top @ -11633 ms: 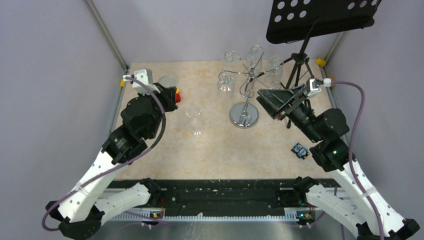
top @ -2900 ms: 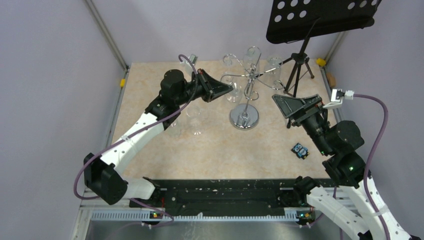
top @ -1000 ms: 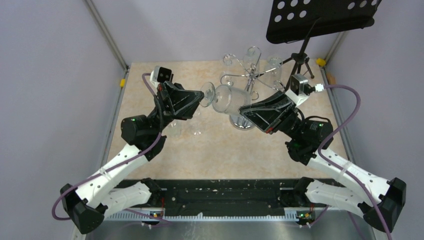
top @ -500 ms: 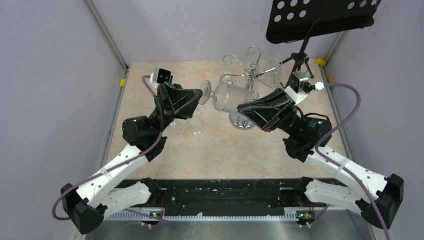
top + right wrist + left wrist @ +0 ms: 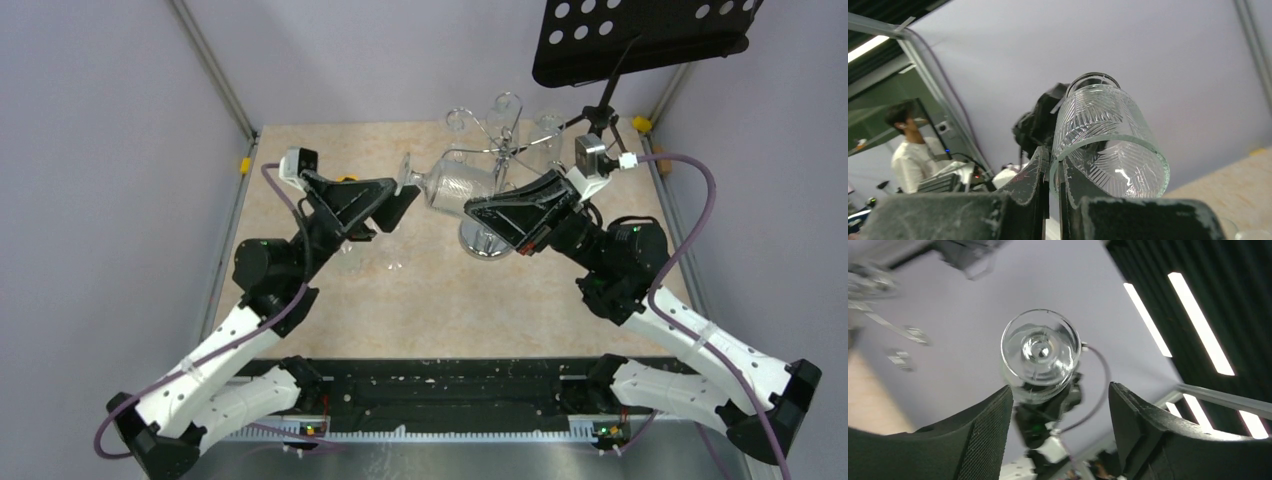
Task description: Take the wine glass off the wine glass rack
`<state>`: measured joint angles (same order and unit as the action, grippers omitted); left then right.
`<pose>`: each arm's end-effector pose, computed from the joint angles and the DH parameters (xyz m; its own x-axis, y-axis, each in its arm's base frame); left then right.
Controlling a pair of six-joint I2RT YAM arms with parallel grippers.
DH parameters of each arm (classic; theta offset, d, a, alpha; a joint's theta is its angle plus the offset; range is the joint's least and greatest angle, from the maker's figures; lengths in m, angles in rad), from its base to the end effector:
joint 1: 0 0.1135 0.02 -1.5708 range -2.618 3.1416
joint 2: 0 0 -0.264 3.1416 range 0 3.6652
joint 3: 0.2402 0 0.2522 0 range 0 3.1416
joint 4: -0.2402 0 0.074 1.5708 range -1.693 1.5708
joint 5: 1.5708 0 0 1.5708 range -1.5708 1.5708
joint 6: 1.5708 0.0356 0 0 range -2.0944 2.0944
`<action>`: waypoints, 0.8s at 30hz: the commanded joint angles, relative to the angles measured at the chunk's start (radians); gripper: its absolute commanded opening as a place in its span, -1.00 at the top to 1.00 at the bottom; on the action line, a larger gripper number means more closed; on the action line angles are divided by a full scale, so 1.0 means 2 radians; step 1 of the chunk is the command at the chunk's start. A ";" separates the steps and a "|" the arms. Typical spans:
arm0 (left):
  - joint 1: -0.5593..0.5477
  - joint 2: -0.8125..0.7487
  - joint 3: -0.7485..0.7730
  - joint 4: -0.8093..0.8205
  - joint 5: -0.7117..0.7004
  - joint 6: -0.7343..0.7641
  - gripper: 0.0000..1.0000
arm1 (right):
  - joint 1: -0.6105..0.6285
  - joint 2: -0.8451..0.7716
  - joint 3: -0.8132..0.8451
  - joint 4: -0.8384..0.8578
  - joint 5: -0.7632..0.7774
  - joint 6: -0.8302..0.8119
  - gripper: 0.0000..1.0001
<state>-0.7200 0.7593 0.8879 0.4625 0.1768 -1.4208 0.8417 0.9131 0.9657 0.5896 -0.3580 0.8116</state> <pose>0.1119 -0.1065 0.4469 -0.6878 -0.6915 -0.2210 0.5277 -0.2671 -0.8064 0.1146 0.1471 0.4595 -0.3676 0.6083 -0.7034 -0.8989 -0.0386 0.4364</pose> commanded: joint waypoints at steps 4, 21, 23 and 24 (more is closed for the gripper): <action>-0.001 -0.075 0.062 -0.418 -0.238 0.303 -0.49 | 0.009 -0.001 0.093 -0.256 0.075 -0.102 1.00; 0.000 -0.085 0.133 -0.548 -0.457 0.431 -0.54 | 0.143 0.287 0.346 -0.723 0.261 -0.288 1.00; 0.000 -0.084 0.133 -0.549 -0.456 0.433 -0.54 | 0.145 0.311 0.346 -0.740 0.292 -0.299 1.00; 0.000 -0.084 0.133 -0.549 -0.457 0.434 -0.54 | 0.145 0.319 0.342 -0.740 0.302 -0.304 1.00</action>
<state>-0.7208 0.5793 1.1278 -0.6357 -0.7063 -0.5961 1.1206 1.5082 1.5993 -0.7834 0.0868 0.2848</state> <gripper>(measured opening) 0.766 0.052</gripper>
